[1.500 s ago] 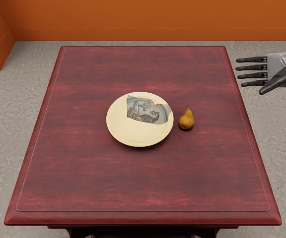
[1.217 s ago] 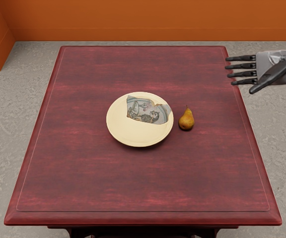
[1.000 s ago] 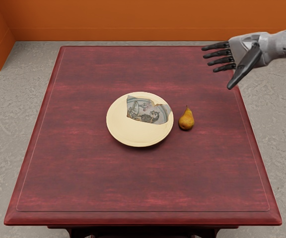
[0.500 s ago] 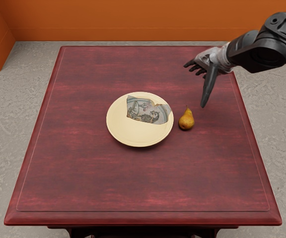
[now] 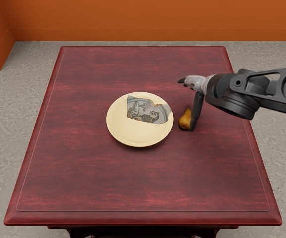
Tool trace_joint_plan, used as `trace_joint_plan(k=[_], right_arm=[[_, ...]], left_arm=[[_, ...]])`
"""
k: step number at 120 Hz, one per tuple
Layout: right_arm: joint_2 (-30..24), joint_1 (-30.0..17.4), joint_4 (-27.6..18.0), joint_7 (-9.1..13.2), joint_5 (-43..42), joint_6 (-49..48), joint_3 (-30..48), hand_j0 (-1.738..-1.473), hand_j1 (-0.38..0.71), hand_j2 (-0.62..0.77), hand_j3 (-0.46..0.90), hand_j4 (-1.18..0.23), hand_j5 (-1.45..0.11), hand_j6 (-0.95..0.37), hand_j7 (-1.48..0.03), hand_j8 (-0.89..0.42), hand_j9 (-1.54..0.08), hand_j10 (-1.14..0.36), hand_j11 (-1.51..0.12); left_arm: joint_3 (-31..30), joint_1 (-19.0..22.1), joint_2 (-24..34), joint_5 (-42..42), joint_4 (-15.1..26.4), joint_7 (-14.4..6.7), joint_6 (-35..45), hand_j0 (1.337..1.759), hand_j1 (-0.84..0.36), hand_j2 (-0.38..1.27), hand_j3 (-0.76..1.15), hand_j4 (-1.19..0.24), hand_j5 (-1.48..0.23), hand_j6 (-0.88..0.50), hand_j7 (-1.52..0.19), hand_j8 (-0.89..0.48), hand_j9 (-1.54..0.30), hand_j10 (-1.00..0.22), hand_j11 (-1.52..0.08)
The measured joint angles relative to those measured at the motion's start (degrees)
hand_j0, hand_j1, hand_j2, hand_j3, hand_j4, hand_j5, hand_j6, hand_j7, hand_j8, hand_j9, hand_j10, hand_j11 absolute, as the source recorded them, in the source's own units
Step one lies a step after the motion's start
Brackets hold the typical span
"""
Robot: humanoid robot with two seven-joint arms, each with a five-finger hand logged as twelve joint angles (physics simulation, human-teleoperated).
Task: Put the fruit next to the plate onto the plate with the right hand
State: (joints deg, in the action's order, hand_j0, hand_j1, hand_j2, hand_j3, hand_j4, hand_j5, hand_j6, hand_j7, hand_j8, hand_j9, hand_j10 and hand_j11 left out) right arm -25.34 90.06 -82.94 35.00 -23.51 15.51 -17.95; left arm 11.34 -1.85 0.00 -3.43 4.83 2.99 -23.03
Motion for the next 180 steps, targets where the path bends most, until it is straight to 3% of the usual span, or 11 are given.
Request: trace_joint_plan(k=[56, 128, 180], right_arm=[[4.75, -1.00, -1.10, 0.00, -0.30, 14.17, -7.27, -1.658, -0.17, -0.03, 0.00, -0.15, -0.20, -0.15, -0.20, -0.15, -0.20, -0.15, -0.20], [9.77, -5.74, 6.05, 0.00, -2.57, 16.84, -8.48, -1.658, -0.12, -0.04, 0.00, -0.19, -0.25, -0.19, -0.25, -0.19, -0.25, -0.19, -0.25], [10.90, -6.32, 7.36, 0.00, -2.67, 16.90, -9.16, -1.658, -0.11, -0.04, 0.00, -0.20, -0.26, -0.20, -0.26, -0.20, -0.26, -0.20, -0.26]], left_arm=[[0.00, 0.00, 0.00, -0.01, 0.00, 0.00, 0.00, 1.658, 0.33, 0.00, 0.00, -0.01, -0.02, -0.01, -0.02, -0.01, -0.02, -0.01, -0.02], [0.00, -0.09, 0.00, -0.01, 0.00, 0.00, 0.00, 1.658, 0.33, 0.00, 0.00, -0.01, -0.02, -0.01, -0.02, -0.01, -0.02, -0.01, -0.02], [0.00, -0.09, 0.00, 0.00, 0.00, 0.00, 0.00, 1.658, 0.33, 0.00, 0.00, -0.01, -0.02, -0.01, -0.02, -0.01, -0.02, -0.01, -0.02]])
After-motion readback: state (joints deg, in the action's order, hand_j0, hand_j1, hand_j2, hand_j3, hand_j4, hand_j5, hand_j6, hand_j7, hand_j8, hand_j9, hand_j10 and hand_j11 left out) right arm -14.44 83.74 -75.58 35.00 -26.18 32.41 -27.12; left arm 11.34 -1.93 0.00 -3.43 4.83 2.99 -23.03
